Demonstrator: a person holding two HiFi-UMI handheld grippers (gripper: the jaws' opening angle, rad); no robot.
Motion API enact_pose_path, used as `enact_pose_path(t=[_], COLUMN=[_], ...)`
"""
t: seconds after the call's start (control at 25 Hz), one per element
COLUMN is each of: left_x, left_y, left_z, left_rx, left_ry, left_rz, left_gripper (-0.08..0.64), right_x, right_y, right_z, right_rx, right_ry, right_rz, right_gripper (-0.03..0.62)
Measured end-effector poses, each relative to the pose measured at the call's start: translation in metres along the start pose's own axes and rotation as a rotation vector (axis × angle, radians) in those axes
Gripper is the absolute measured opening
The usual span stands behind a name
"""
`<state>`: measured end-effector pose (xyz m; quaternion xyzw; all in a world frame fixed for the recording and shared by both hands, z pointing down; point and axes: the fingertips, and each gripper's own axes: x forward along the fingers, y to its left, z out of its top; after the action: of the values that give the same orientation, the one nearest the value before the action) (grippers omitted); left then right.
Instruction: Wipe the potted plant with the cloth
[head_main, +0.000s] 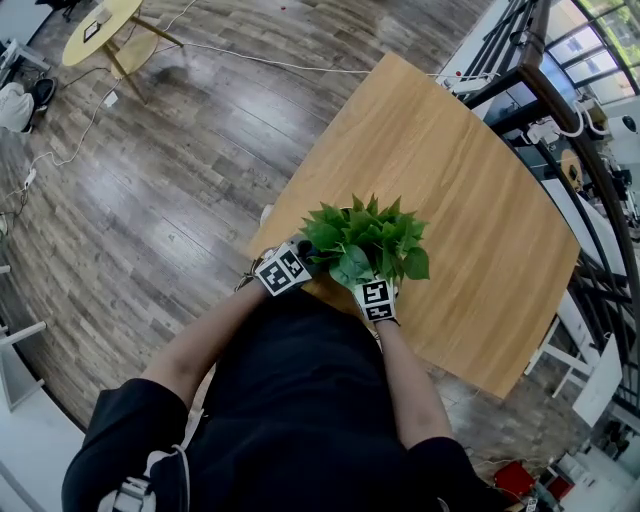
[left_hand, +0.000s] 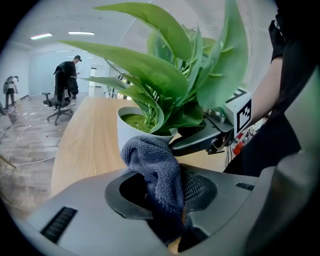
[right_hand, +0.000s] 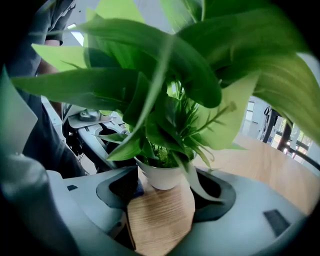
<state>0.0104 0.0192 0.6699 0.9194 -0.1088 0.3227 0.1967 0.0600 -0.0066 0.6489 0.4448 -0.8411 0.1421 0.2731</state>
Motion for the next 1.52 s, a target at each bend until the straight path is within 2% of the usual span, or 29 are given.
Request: enact_pose_path(t=[0.12,0.24,0.36,0.52,0.6,0.68,1.0,1.32,1.52], left_x=[-0.003,-0.007,-0.011,-0.012,-0.009,-0.006,-0.003,0.001,-0.005], left_y=[0.007,0.019,0.035,0.044,0.045,0.046,0.039,-0.001,0.01], left_z=[-0.002,0.0,0.004,0.008,0.009,0.009,0.012,-0.001,-0.002], left_rx=[-0.02,-0.034,-0.077,-0.076,-0.073,-0.072,-0.025,-0.011,-0.049], left_ry=[-0.002,0.0,-0.013,-0.019,-0.015,-0.003,0.051,0.06,0.046], left_rz=[0.028,0.056,0.076,0.093,0.096,0.096,0.066,-0.001,0.038], left_gripper=[0.152,0.153,0.152,0.152,0.152,0.153,0.153,0.152,0.152], right_x=[-0.005,-0.016,-0.024,-0.026,-0.026,-0.024,-0.017,-0.008,-0.003], right_y=[0.008,0.027,0.039,0.01,-0.007,-0.014,0.0,0.01,0.015], right_z=[0.002,-0.005,-0.007,-0.012,-0.016,-0.017,-0.012,-0.006,-0.003], right_rx=[-0.041,-0.094,-0.085,-0.002,-0.009,-0.026,-0.091,-0.153,-0.193], right_ry=[-0.01,0.007,-0.002,0.002,0.012,0.018,0.029,0.04,0.048], right_rz=[0.019,0.073,0.1,-0.024,-0.075,-0.088,-0.02,0.028,0.056], right_gripper=[0.31,0.31,0.31,0.31,0.31,0.311,0.31,0.308,0.308])
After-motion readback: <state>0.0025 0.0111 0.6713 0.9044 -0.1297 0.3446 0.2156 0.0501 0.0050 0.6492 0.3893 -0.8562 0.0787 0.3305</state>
